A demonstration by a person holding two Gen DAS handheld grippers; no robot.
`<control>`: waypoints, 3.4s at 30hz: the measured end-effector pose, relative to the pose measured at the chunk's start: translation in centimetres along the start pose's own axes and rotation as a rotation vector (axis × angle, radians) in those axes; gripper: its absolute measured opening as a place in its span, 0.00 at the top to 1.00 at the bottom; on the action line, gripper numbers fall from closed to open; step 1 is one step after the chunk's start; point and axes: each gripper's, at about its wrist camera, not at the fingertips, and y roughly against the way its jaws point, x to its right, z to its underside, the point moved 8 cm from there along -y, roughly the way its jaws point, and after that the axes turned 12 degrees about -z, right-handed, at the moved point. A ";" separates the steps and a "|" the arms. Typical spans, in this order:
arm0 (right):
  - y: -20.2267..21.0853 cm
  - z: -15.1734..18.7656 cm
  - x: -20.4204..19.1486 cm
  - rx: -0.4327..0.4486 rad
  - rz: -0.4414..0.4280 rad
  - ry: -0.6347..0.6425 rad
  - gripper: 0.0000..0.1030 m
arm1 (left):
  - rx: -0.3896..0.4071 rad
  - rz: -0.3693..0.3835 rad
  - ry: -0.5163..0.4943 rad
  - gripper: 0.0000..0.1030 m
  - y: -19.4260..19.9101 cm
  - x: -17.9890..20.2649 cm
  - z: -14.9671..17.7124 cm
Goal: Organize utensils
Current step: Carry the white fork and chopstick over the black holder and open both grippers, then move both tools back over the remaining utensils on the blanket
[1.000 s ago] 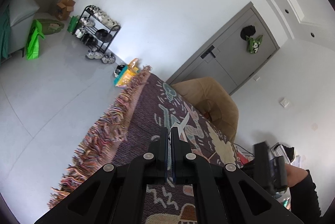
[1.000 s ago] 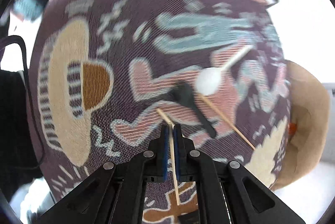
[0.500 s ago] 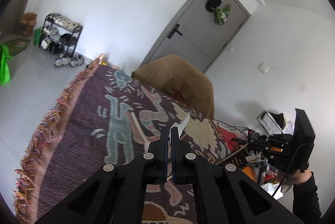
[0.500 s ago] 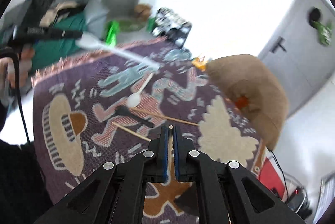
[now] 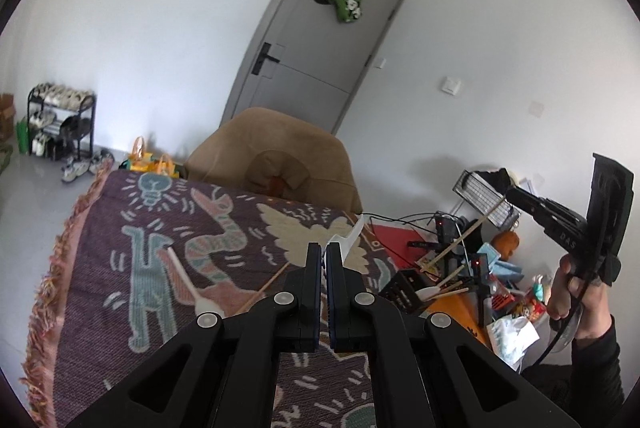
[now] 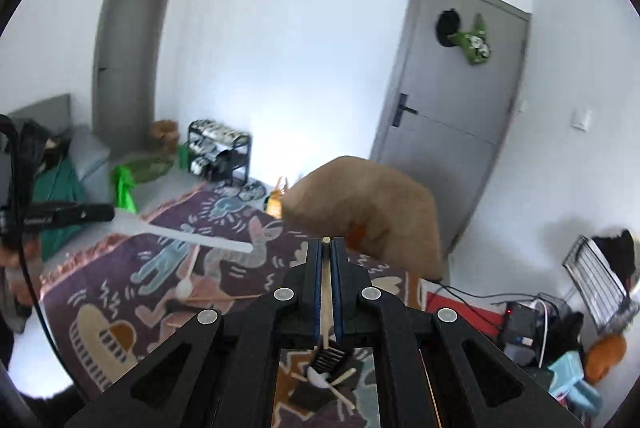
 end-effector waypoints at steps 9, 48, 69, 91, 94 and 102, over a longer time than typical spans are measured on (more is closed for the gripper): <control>0.3 2.3 3.8 0.030 0.035 -0.130 0.94 | -0.003 0.005 -0.152 0.99 -0.2 5.4 -0.9; 6.6 20.7 6.5 0.205 0.060 -0.638 0.14 | -0.365 -0.140 -0.942 0.99 -8.9 20.7 2.9; 6.3 24.6 5.7 0.232 0.019 -0.717 0.14 | -0.508 -0.175 -0.968 0.98 -14.7 24.5 5.1; 4.7 23.8 3.9 0.184 -0.014 -0.708 0.00 | -0.298 -0.083 -0.578 0.08 -10.4 15.7 1.8; 4.5 23.4 3.7 0.180 -0.010 -0.710 0.00 | -0.282 -0.082 -0.540 0.08 -9.5 14.1 1.9; 3.8 22.1 2.3 0.154 -0.006 -0.669 0.00 | -0.217 -0.089 -0.452 0.04 -6.4 9.9 2.8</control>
